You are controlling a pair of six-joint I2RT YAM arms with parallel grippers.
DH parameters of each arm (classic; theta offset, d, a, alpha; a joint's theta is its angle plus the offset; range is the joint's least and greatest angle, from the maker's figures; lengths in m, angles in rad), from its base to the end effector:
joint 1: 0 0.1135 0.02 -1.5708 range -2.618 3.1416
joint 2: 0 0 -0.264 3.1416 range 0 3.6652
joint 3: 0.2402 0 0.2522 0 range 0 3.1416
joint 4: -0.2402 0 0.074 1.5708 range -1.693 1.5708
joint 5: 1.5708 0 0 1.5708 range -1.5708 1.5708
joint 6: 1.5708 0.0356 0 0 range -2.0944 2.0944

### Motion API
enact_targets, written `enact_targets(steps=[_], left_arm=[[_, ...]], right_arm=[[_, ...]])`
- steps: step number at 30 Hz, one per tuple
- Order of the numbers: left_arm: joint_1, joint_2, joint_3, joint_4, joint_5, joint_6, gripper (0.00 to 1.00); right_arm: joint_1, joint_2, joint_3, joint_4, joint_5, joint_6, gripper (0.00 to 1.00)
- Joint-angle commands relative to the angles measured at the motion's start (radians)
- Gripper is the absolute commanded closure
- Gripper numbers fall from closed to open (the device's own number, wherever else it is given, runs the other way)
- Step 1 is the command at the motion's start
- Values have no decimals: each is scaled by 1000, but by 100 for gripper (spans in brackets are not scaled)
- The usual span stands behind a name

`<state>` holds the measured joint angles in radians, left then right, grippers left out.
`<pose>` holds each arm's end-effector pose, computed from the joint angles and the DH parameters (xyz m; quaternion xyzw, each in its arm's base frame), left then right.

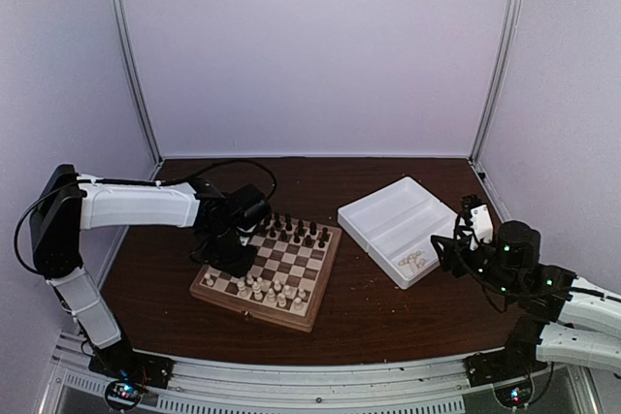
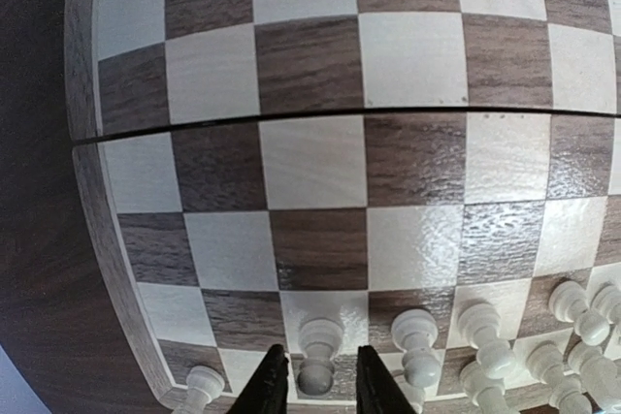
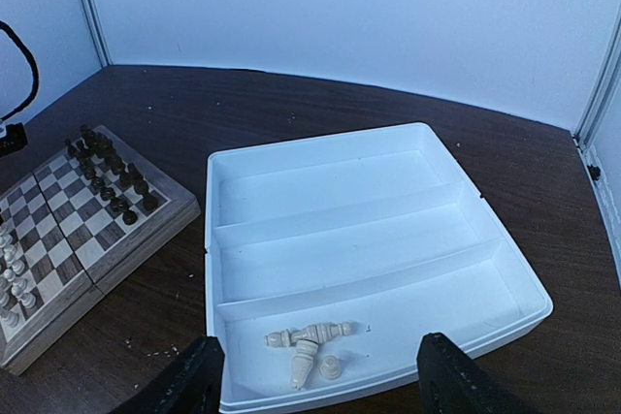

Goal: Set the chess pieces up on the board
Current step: Place the chess piece on the chessboard.

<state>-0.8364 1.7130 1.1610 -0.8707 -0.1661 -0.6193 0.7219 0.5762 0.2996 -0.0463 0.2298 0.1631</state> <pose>0.2145 -0.2288 0.1896 0.1016 0.9886 0.0127 0.1101 0.1207 0.0955 0.2137 -0.1579 0.7934 0.1644 0.5643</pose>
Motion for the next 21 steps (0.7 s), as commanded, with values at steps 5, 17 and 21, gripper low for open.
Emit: enact_targets(steps=[5, 17, 21], left_arm=[[8, -62, 93, -70, -21, 10, 74], [7, -275, 164, -126, -9, 9, 67], [7, -324, 165, -124, -7, 19, 66]], right_arm=[[-4, 38, 4, 16, 4, 4, 35], [-39, 487, 543, -628, -37, 144, 51], [-75, 638, 696, -815, -154, 124, 53]])
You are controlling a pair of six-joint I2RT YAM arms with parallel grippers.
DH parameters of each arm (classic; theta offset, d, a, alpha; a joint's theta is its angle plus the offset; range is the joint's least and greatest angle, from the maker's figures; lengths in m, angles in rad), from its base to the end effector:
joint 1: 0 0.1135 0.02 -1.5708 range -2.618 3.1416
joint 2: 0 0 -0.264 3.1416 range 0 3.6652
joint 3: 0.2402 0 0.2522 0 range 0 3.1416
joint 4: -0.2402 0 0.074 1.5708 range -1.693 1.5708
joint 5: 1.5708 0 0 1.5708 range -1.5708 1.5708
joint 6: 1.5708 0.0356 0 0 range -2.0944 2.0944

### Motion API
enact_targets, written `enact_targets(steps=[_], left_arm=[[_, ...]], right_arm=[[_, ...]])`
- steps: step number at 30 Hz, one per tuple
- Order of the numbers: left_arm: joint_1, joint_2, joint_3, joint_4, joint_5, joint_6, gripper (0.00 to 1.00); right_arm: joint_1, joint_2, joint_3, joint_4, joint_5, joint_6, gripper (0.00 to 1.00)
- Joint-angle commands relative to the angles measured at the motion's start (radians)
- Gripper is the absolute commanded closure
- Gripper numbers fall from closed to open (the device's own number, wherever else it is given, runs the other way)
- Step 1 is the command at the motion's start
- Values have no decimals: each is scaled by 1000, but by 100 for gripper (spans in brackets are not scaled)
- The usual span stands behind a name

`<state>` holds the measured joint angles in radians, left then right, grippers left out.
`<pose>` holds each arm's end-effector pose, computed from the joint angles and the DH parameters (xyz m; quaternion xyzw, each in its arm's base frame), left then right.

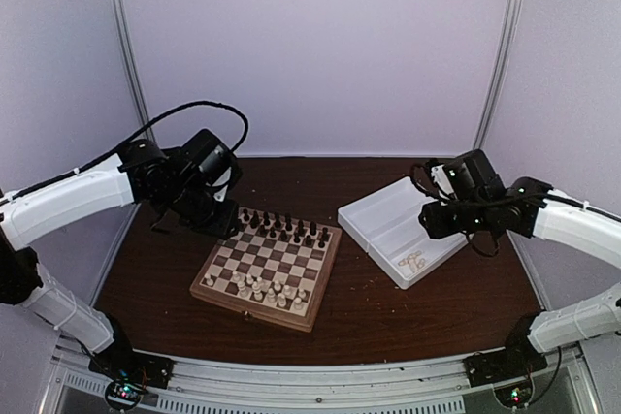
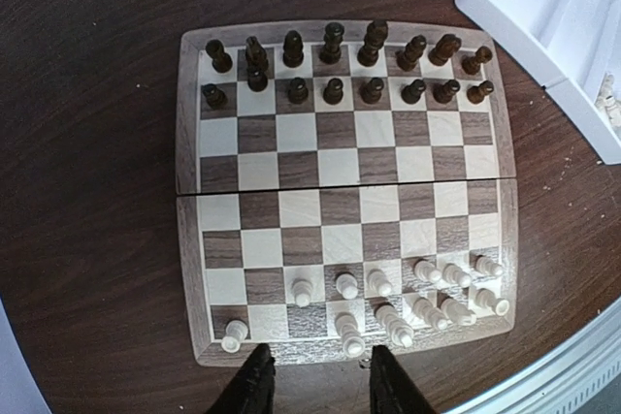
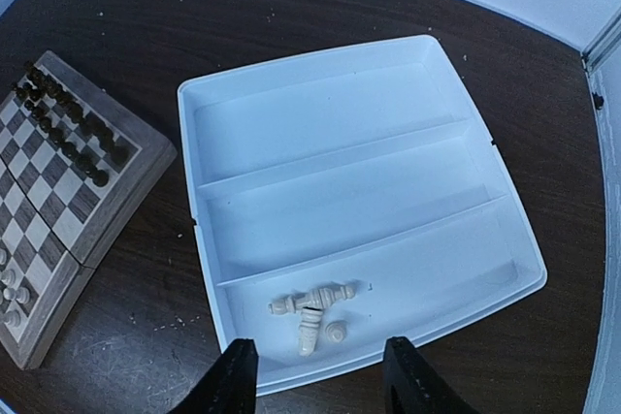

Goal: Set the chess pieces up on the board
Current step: Place the chess piece on the chessboard, then pick up the chess piece from the storage box.

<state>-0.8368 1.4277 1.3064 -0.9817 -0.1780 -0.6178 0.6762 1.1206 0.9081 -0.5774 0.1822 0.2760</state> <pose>0.1935 -0.2051 0.3074 0.0854 0.9654 -0.0889 0.2299 0.1865 0.1414 0.2808 -0.1491 0.9094 0.0989 0.3754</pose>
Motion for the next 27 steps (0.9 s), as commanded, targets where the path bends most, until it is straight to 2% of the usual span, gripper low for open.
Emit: enact_targets(steps=[1, 13, 22, 27], left_arm=[[7, -49, 19, -11, 4, 20, 66], [7, -261, -82, 90, -45, 18, 57], [7, -316, -108, 85, -81, 20, 54], [7, -307, -113, 86, -81, 20, 53]], right_arm=[[-37, 120, 111, -313, -134, 5, 53], [-109, 404, 240, -347, -227, -75, 58], [-175, 520, 249, -326, -266, -117, 67], [-181, 569, 252, -316, -278, -128, 68]])
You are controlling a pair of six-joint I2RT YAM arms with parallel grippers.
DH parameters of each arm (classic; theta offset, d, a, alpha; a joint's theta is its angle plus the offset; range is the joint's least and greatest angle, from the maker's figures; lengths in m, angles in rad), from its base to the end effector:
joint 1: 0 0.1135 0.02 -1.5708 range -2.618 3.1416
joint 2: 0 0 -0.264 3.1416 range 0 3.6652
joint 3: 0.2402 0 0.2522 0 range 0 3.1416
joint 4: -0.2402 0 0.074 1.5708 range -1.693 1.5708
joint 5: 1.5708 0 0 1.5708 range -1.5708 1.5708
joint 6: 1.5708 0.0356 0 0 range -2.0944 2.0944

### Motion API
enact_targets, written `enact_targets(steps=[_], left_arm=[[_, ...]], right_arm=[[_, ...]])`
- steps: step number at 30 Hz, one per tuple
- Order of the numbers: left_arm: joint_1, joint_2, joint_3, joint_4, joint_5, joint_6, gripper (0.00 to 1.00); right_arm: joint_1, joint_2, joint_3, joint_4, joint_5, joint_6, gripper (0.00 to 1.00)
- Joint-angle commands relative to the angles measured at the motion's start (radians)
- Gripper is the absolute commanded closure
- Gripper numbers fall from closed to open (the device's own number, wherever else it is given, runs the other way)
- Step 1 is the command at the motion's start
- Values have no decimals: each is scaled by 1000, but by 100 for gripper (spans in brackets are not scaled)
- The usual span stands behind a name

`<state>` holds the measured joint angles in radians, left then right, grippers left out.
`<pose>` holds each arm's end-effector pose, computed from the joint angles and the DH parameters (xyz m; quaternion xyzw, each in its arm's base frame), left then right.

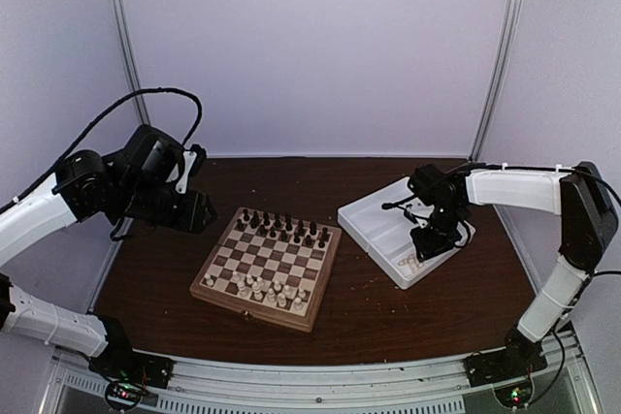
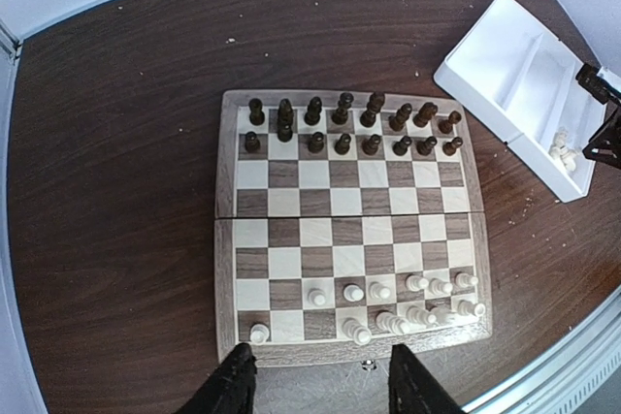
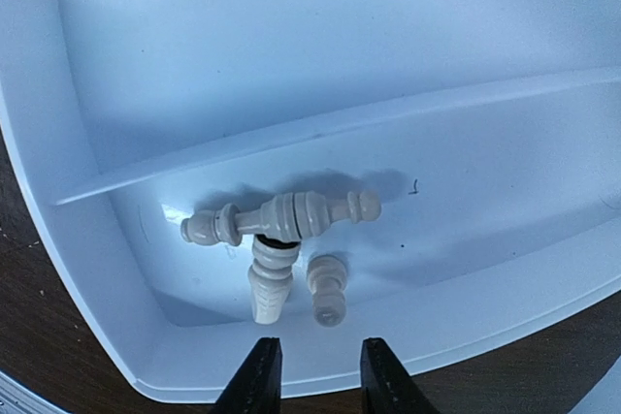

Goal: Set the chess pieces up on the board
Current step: Pick up the chess piece from the storage box.

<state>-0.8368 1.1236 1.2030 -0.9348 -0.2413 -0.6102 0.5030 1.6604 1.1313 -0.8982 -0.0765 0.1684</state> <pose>0.1513 -0.1550 0.3488 0.0633 0.9287 -0.1456 0.3351 0.2624 0.1475 0.1962 -0.1687 0.9823 0.0596 0.0551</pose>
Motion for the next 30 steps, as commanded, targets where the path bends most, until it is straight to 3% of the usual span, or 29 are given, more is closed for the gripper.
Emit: enact_targets(steps=[1, 9, 17, 21, 30], left_arm=[[7, -1, -10, 39, -18, 12, 53], [8, 4, -14, 39, -26, 16, 52], [7, 10, -10, 38, -23, 25, 52], [7, 15, -7, 37, -18, 24, 52], [7, 13, -2, 37, -13, 25, 52]], right_arm=[[-8, 39, 28, 9, -23, -20, 68], [-14, 93, 37, 37, -26, -21, 72], [-23, 106, 47, 40, -18, -25, 84], [-23, 84, 58, 28, -6, -29, 90], [-12, -20, 98, -38, -57, -69, 92]])
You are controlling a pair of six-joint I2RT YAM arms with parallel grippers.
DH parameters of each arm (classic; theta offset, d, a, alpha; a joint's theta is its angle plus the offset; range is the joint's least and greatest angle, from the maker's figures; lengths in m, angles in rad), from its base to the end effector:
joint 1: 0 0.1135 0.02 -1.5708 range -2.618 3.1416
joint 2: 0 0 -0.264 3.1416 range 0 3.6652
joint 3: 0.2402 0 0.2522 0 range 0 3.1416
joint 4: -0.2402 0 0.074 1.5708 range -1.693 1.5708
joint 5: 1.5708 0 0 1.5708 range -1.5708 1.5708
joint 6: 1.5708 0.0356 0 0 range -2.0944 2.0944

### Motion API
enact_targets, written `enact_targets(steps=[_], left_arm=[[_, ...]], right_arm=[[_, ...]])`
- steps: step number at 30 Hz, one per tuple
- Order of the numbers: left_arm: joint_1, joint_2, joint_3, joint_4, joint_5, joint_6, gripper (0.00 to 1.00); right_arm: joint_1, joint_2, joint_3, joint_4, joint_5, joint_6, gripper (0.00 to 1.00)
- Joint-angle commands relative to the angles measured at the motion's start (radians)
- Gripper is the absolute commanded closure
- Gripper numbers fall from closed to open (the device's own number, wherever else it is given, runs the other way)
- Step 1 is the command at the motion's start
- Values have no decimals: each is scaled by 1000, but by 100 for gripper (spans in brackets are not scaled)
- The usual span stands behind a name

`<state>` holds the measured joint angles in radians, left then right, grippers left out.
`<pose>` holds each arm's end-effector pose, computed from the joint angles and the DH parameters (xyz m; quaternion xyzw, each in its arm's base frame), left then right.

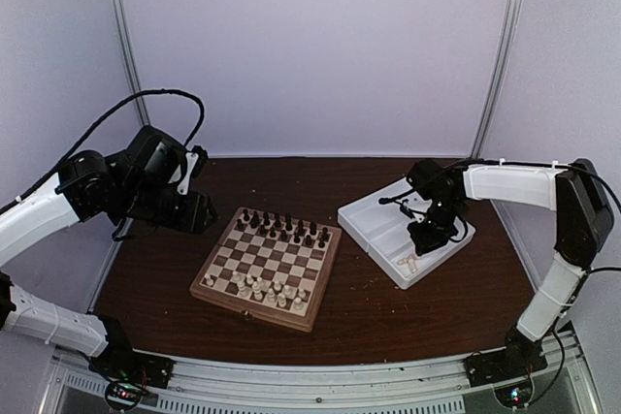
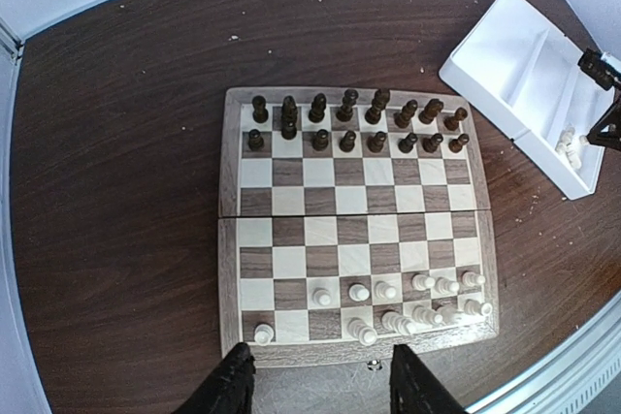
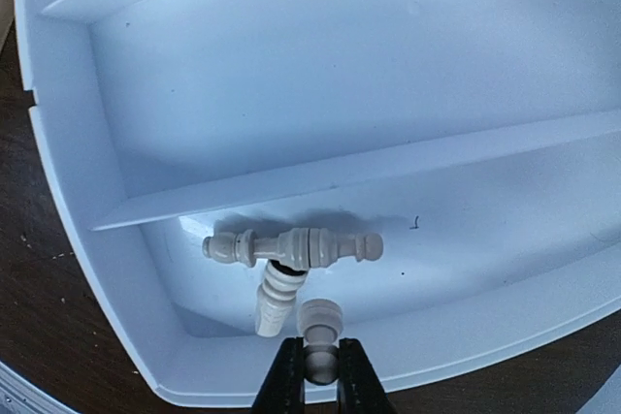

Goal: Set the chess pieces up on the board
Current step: Pick up the chess piece from the storage box, then place the chess piece on the chessboard.

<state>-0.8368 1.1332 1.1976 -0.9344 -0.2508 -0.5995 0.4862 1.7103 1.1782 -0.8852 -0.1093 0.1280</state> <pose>0.1530 -0.1564 0.3453 0.0677 0.9304 -0.1356 0.3338 0.2767 0.1506 0.1943 -0.1815 0.9789 0.0751 0.0565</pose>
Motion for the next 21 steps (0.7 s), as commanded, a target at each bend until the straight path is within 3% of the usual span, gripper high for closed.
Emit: enact_targets(steps=[1, 10, 21], left_arm=[[7, 5, 3, 37, -2, 14, 52], [7, 24, 3, 43, 13, 13, 52], [7, 21, -4, 49, 28, 7, 52]], right_arm=[[15, -84, 59, -62, -33, -36, 92], [171, -148, 179, -103, -126, -66, 92], [395, 68, 376, -54, -116, -29, 91]])
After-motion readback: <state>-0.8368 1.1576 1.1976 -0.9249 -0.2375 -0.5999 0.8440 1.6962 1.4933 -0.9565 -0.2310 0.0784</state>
